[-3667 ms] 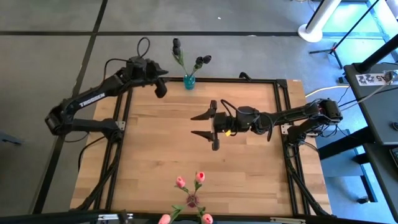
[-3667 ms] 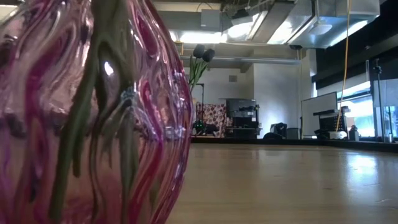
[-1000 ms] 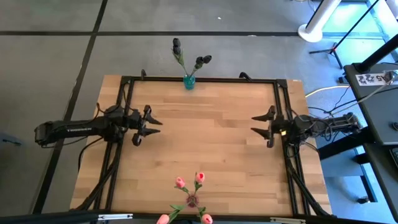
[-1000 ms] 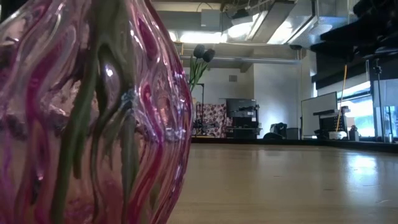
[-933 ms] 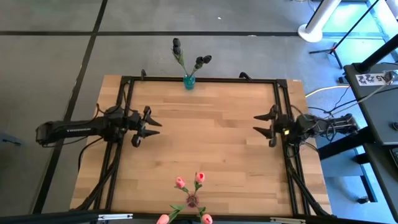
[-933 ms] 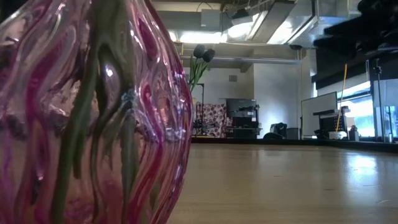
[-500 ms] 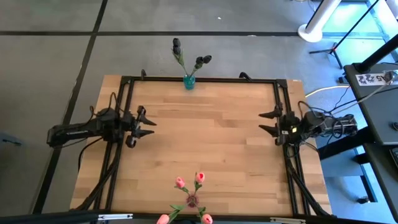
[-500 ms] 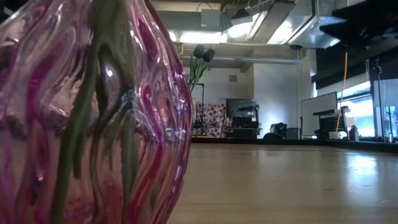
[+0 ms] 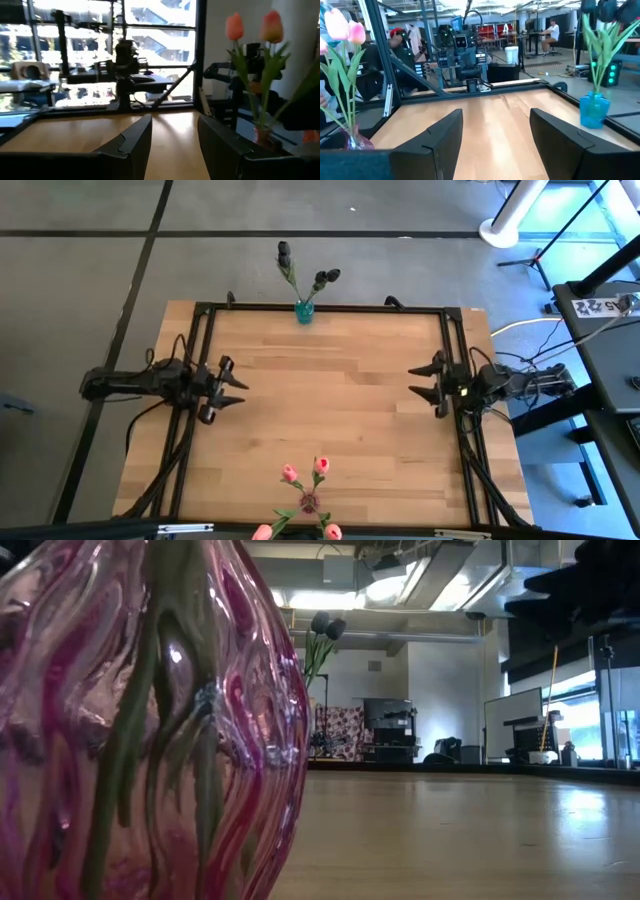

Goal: Sort flowers into vase by color
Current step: Return to Home Position

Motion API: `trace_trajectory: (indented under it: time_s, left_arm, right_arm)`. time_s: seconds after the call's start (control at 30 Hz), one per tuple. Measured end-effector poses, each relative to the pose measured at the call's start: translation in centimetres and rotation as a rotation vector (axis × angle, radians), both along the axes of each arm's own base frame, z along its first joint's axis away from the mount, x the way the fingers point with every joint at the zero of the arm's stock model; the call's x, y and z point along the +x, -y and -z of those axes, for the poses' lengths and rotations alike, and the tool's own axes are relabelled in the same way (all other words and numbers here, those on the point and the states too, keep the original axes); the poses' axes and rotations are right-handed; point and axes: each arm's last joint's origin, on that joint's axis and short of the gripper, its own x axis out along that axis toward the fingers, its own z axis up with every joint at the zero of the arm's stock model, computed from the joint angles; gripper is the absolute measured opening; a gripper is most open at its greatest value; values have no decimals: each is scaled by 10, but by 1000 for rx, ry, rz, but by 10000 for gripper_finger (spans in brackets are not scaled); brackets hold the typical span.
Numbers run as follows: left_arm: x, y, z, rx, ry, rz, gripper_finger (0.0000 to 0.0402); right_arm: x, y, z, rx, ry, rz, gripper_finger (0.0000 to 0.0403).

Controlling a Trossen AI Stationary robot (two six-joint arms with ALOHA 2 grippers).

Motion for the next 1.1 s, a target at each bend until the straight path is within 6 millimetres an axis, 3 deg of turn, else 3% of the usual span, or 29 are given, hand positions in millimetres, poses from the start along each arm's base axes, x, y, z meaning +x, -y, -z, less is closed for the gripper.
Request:
trace_trajectory:
  time_s: [0.1,0.2,0.43,0.83,0.9,1.03,1.1]
  left_arm:
    - [0,6,1,9,-9,30,155]
    - [-1,10,3,10,-23,-7,155]
    - [-1,16,7,8,-46,-54,155]
    - [-5,25,7,4,-50,-67,155]
    - [-5,25,7,15,-48,-59,155]
    - [-5,26,7,19,-48,-54,155]
    - [-5,26,7,20,-48,-55,155]
  right_arm:
    - [5,-2,14,-4,21,-24,230]
    - [5,-1,15,-40,17,-9,230]
    - [-8,2,-6,-148,6,20,230]
    - [0,-2,20,-128,-20,-50,230]
    - [-2,0,12,-150,-10,-27,229]
    - [-14,6,-22,-175,53,33,216]
    - [-15,7,-24,-166,72,-3,198]
